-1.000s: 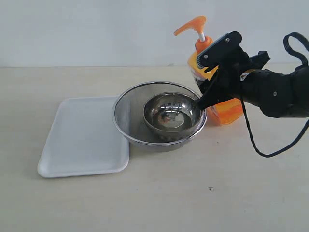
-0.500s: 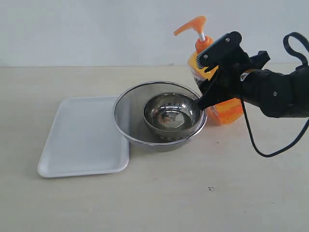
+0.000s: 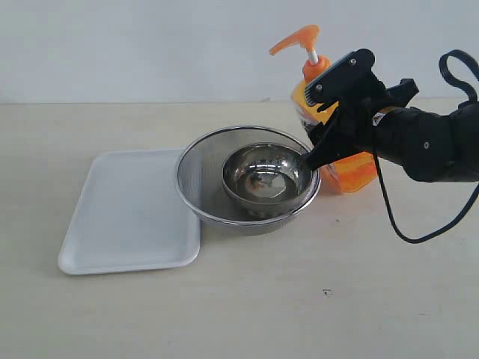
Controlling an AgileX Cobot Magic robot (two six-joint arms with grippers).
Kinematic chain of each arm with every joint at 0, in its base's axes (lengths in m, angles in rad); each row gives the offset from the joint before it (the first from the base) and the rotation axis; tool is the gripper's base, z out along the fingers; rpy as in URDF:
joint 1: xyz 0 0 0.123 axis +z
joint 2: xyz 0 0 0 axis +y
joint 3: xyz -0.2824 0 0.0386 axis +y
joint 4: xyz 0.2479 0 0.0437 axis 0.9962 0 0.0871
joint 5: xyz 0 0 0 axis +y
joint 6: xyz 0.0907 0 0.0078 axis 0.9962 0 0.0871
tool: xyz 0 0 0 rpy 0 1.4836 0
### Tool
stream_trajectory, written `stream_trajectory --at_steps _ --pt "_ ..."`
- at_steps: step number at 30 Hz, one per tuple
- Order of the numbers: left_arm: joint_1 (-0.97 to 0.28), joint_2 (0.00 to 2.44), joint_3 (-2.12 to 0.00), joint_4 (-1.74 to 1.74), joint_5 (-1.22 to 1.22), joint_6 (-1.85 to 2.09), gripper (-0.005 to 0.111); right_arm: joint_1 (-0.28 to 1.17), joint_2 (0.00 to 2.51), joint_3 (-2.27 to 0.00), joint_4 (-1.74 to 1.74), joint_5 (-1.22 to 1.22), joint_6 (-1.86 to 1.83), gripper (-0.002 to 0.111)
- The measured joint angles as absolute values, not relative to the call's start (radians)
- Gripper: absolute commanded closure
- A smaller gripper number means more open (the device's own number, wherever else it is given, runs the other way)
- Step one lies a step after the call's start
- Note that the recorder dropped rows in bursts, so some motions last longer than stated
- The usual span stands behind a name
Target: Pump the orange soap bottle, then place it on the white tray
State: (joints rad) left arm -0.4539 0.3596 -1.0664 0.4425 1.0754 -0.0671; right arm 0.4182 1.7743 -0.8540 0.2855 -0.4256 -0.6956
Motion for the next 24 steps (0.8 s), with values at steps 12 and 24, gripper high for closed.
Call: stream_trajectory --at_steps 12,24 --pt "-0.454 0.212 -0.942 0.502 1.131 -0.156 0.102 0.418 1.774 -0.854 0.286 -0.426 -0.701 0.108" --pt "-0.454 0.201 -0.923 0.502 1.176 -0.156 0.102 0.418 1.718 -0.848 0.292 -0.360 -0.705 0.108"
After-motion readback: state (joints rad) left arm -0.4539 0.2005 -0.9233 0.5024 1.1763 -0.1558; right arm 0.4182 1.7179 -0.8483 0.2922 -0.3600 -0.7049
